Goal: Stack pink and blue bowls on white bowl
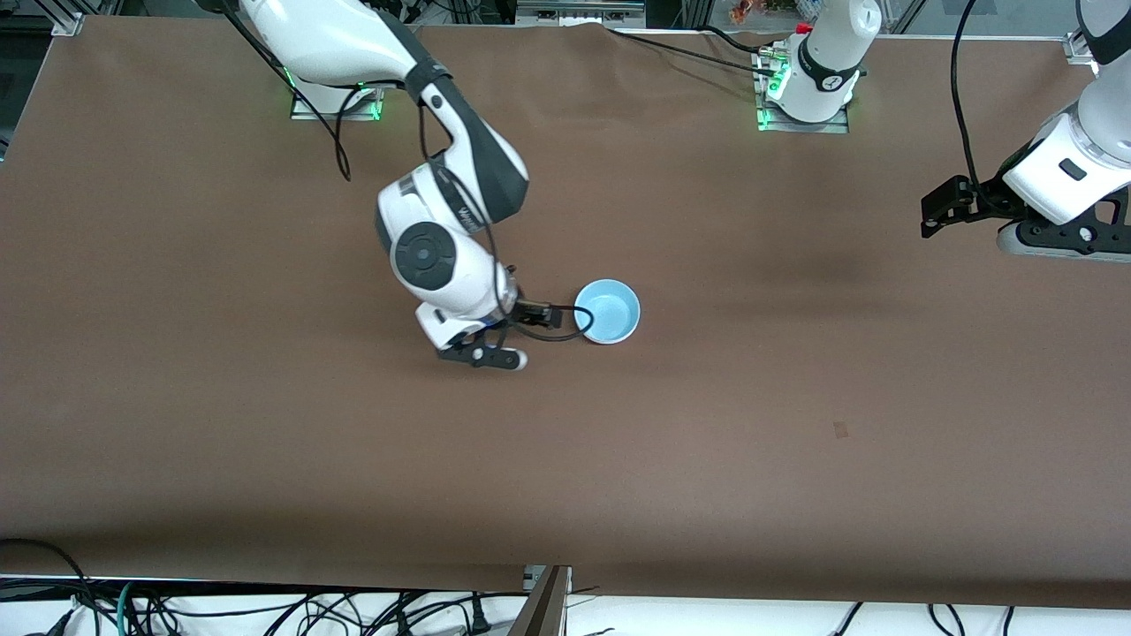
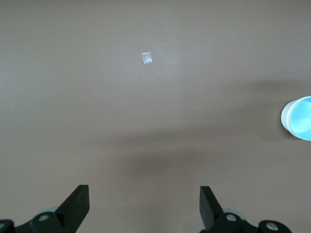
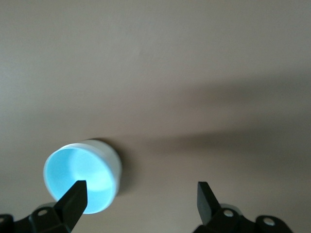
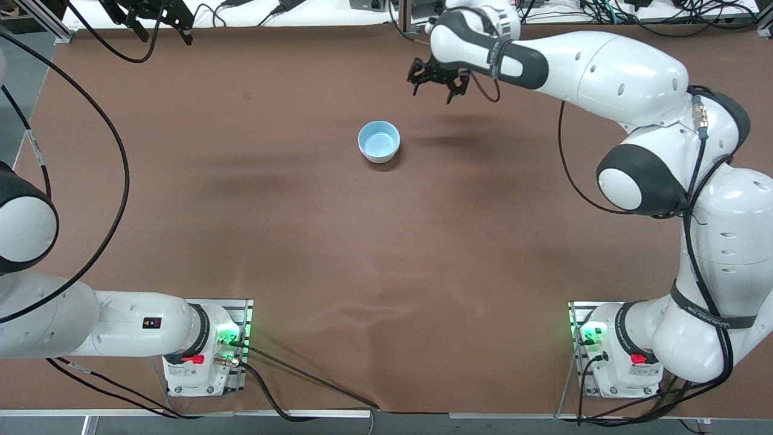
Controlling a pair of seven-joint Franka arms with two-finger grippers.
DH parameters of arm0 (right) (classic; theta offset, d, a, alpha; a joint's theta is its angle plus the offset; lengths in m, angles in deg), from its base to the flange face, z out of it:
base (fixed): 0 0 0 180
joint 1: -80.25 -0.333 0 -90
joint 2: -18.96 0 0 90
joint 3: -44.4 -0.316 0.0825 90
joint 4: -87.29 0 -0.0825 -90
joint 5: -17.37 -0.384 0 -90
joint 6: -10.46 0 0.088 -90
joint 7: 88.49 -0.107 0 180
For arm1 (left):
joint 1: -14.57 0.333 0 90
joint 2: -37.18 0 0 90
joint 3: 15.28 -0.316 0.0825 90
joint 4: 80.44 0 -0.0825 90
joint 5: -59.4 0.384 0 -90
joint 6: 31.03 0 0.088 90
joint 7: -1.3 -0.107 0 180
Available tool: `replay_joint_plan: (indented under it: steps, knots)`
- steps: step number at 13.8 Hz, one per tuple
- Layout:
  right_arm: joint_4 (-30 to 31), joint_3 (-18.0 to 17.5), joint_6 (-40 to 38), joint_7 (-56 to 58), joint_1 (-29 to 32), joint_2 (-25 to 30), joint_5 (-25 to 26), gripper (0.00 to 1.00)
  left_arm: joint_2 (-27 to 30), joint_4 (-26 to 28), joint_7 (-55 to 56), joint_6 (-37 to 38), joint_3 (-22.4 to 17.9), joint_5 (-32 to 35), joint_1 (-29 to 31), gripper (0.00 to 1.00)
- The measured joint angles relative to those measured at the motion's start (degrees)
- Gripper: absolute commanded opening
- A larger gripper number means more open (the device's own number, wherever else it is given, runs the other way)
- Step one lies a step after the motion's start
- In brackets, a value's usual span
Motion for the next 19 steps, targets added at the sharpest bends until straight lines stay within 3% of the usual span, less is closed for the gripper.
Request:
replay_joint_plan:
  steps: [4, 7, 13, 19]
  knots:
    - [-0.1, 2.0, -12.5, 20.5, 7.3, 4.3, 2.4, 1.0, 0.0, 0.0, 0.0, 0.0, 0.0, 0.0, 0.0, 1.0]
    - [1.8, 2.2, -19.8, 28.5, 14.2, 10.8, 9.8, 1.0, 0.0, 0.0, 0.0, 0.0, 0.0, 0.0, 0.0, 1.0]
    - [10.1, 1.9, -24.0, 29.7, 17.4, 25.7, 15.1, 1.0, -0.1, 0.0, 0.0, 0.0, 0.0, 0.0, 0.0, 1.0]
    - [11.0, 1.9, -26.0, 29.9, 23.8, 33.3, 16.1, 1.0, -0.1, 0.0, 0.0, 0.0, -0.1, 0.0, 0.0, 1.0]
